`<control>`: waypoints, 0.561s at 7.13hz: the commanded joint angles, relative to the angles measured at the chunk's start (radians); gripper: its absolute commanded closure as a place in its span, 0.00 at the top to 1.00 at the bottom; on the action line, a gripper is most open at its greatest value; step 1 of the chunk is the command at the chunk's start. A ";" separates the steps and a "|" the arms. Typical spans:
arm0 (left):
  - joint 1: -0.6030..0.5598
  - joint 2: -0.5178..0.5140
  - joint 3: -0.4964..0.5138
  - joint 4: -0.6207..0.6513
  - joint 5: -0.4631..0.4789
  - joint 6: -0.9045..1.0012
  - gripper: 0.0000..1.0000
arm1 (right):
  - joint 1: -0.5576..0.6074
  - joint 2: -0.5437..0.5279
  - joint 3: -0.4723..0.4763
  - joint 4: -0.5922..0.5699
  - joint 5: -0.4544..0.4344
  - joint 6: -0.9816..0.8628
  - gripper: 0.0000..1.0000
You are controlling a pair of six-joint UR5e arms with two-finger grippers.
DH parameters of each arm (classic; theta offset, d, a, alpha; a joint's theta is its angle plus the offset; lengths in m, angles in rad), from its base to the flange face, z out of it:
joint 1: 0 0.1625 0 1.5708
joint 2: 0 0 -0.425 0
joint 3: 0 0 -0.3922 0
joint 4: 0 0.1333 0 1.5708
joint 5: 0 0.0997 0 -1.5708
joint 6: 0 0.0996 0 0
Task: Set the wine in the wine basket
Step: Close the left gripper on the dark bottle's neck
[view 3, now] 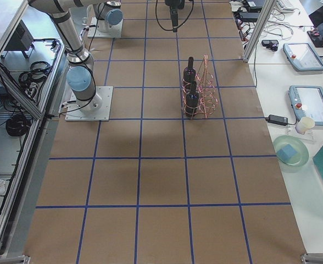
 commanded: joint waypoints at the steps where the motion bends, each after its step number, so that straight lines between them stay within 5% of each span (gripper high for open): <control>1: -0.043 0.036 0.002 -0.020 0.017 -0.027 0.00 | 0.000 -0.001 0.000 0.005 -0.001 -0.001 1.00; 4: -0.186 0.134 -0.001 -0.168 0.060 -0.247 0.00 | 0.000 -0.001 0.000 0.008 -0.002 0.000 1.00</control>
